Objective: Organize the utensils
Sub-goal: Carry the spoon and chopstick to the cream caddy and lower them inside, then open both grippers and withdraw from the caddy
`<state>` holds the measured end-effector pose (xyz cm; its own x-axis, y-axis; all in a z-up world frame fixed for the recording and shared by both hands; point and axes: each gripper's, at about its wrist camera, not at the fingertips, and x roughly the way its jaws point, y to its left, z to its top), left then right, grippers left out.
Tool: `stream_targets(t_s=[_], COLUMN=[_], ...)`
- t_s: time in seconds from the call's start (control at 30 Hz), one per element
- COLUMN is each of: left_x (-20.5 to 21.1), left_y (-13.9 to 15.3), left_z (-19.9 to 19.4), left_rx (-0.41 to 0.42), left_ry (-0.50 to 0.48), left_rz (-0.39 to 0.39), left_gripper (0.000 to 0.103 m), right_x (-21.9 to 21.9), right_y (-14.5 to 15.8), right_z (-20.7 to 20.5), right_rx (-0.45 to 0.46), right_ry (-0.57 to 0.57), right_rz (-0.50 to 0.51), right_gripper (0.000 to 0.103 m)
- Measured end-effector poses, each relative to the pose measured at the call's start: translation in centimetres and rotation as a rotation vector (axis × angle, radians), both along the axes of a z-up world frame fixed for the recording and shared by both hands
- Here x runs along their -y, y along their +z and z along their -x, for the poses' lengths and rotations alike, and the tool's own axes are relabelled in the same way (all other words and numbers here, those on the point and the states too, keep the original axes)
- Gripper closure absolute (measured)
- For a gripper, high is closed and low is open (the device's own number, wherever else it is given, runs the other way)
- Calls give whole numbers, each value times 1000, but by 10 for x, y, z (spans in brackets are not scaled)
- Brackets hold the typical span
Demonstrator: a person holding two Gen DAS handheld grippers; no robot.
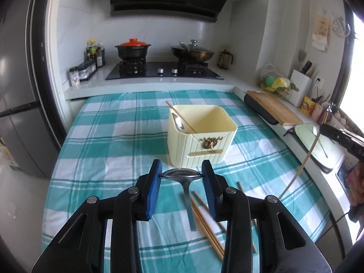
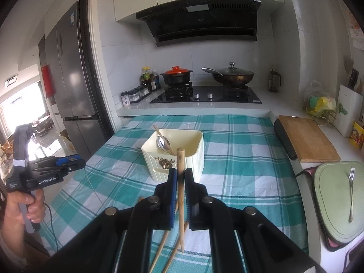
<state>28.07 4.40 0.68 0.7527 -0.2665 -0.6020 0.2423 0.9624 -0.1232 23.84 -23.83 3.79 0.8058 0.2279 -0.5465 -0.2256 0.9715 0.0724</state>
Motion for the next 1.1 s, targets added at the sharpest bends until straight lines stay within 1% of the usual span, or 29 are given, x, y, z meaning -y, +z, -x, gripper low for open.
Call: stream_targets(t_s=[0.2,0.37,0.47,0.57,0.67,0.73,0.8,0.83,1.0,1.1], left_x=[-6,1,6,14,23,30,38,42,59,64], left_y=[37,77,91,96,86,72,57,47,-4,-26], left_z=[-27,-57,-79,-106,-135,-157,-175,-184,-218,-231], left_rx=[41,123,153,172,155,112,58,27,-126,-182], left_ry=[3,6,12,25,35,35,32,30,14,23], left_rz=[48,54,66,62,56,54,45,37,21,5], left_gripper=[67,67,67,67,67,67,67,67,67,67], right_x=[-5,-15,-22,-29,-36,-40,-43,-44,-47,-48], right_y=[21,51,69,82,82,74,57,48,-3,-27], right_z=[-30,-63,-85,-110,-135,-154,-176,-187,-241,-259], right_rx=[30,95,139,185,207,202,167,137,-74,-149], right_ry=[2,9,9,11,32,41,41,41,47,54], right_rz=[1,1,-3,-2,-11,-4,12,19,50,50], right_gripper=[96,96,96,96,96,96,96,96,96,96])
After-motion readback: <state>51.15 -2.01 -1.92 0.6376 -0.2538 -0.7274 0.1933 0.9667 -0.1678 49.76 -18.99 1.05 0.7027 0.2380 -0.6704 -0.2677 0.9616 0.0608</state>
